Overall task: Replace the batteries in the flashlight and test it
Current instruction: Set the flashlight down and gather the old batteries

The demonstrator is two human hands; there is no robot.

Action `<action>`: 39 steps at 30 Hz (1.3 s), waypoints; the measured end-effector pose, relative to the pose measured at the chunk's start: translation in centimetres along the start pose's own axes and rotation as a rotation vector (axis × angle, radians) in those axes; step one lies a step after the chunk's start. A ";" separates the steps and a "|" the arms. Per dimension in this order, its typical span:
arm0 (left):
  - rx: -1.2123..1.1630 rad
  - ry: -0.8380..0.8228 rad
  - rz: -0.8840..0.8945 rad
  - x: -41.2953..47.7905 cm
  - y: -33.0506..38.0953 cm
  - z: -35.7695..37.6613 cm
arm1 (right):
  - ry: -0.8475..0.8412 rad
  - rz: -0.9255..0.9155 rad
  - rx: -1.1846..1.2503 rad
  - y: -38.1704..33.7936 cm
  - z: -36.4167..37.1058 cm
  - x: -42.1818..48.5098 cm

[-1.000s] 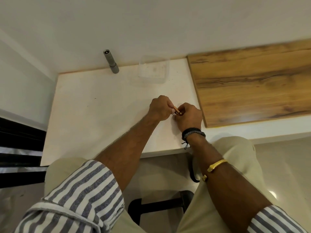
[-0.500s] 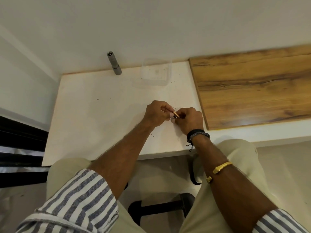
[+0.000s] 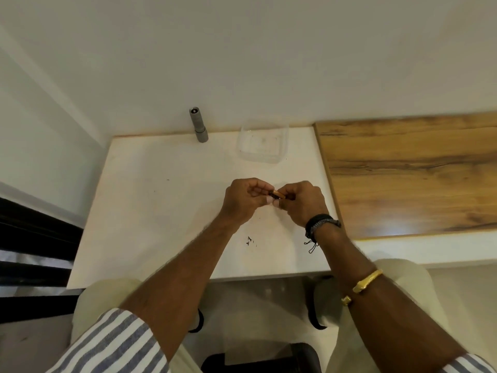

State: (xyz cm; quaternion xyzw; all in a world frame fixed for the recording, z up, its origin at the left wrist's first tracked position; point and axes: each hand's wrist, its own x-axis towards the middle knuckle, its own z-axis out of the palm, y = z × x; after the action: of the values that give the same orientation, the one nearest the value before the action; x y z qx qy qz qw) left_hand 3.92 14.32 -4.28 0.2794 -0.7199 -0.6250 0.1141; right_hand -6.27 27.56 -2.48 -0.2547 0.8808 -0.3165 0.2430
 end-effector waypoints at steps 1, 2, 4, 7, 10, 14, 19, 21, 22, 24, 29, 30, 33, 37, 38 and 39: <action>-0.007 0.024 0.009 0.5 0.4 -0.2 | -0.008 0.005 0.013 -0.6 -0.4 0.6; -0.013 0.055 0.018 1.2 0.9 -0.5 | -0.012 0.008 0.025 -1.4 -0.9 1.4; -0.032 0.120 0.037 2.8 2.0 -1.1 | -0.007 -0.001 0.036 -3.0 -1.8 3.3; -0.017 0.244 0.075 5.6 3.4 -2.2 | 0.027 -0.035 0.065 -5.2 -2.8 6.6; 0.061 0.465 0.059 8.5 3.8 -3.3 | 0.069 -0.050 0.059 -6.6 -2.7 10.2; 0.141 0.601 -0.075 11.4 3.3 -4.3 | 0.046 -0.061 -0.104 -7.3 -1.6 14.7; 0.074 0.575 -0.231 12.9 1.9 -4.3 | -0.136 -0.115 -0.497 -7.6 -0.5 17.8; 0.029 0.578 -0.275 13.0 1.5 -4.4 | -0.162 -0.120 -0.546 -7.8 -0.4 18.3; 0.003 0.576 -0.294 13.0 1.4 -4.4 | -0.157 -0.123 -0.552 -7.9 -0.4 18.5; -0.037 0.565 -0.321 12.9 1.4 -4.4 | -0.070 -0.123 -0.509 -7.7 -0.7 18.5; -0.120 0.565 -0.381 12.8 1.3 -4.2 | 0.369 -0.055 -0.190 -5.6 -1.3 15.3; -0.136 0.561 -0.396 12.7 1.3 -4.2 | 0.412 -0.003 -0.129 -5.0 -1.0 14.4; -0.179 0.565 -0.440 12.6 1.1 -4.0 | 0.416 0.141 0.035 -3.4 0.1 12.7; -0.223 0.574 -0.453 12.9 1.2 -3.6 | 0.448 0.144 0.231 -3.1 0.7 12.7; -0.216 0.571 -0.461 13.0 1.2 -3.5 | 0.457 0.141 0.248 -3.1 0.7 12.9; -0.214 0.570 -0.461 13.1 1.1 -3.4 | 0.467 0.137 0.258 -3.1 0.7 13.2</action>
State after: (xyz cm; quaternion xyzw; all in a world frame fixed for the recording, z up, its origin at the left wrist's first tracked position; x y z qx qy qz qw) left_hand -5.29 4.41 -4.95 0.5833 -0.5080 -0.6031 0.1949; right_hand -14.89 17.28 -4.37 -0.0813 0.8805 -0.4592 0.0847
